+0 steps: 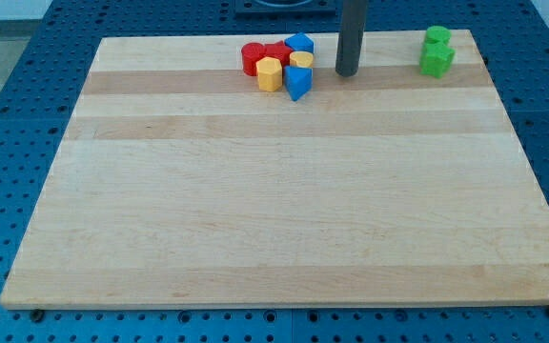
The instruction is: Nudge the group of blocks up a bit
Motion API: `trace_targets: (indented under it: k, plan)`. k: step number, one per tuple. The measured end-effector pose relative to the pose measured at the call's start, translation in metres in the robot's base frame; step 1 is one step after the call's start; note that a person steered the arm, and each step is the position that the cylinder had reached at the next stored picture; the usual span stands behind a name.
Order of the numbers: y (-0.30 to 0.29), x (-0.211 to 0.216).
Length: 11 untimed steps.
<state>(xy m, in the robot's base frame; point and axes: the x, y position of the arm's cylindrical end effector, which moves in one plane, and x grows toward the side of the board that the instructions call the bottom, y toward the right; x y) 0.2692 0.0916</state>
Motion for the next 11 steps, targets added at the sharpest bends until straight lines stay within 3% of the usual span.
trace_targets:
  k: [2,3,6,8,11]
  plan:
    - [0.03,-0.067]
    - [0.048,-0.076]
    - [0.111,-0.078]
    - [0.187,-0.078]
    - [0.164,-0.052]
